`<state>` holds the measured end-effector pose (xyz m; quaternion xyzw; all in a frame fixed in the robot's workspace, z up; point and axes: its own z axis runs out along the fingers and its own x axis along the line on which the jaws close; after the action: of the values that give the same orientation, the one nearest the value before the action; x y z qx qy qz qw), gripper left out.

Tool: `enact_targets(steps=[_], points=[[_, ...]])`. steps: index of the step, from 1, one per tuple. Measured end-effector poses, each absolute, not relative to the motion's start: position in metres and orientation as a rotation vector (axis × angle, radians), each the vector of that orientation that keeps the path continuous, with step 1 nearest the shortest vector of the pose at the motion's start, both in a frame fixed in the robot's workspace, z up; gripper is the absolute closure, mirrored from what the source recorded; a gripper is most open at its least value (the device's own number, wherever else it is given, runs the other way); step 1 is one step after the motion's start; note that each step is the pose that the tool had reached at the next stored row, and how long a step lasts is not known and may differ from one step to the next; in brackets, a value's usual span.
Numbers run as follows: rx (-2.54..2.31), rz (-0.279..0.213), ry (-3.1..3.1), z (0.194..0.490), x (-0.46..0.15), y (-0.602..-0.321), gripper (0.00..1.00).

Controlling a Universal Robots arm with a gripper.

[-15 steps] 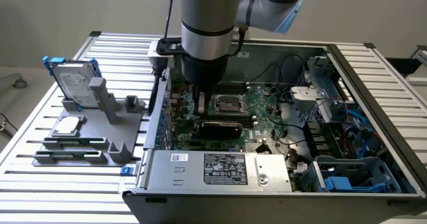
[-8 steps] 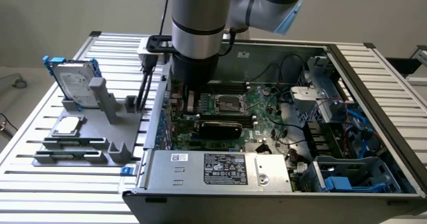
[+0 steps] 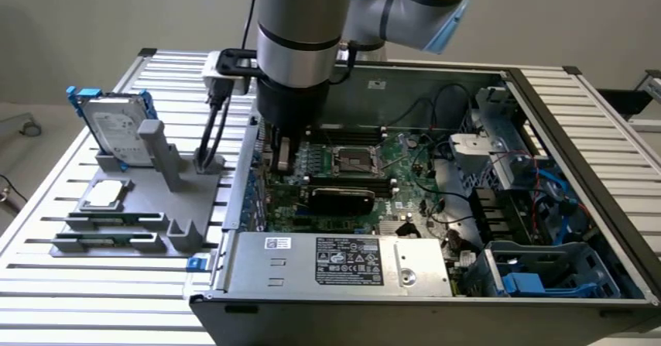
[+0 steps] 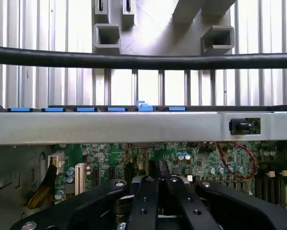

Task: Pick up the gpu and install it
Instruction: 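Press down on the gpu until it lock into place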

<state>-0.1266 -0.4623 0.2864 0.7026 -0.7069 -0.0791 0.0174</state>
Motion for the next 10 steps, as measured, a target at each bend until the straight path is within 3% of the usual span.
enact_targets(steps=[10], points=[[2.165, -0.219, -2.182, 0.2948, -0.1296, -0.4623, 0.89]])
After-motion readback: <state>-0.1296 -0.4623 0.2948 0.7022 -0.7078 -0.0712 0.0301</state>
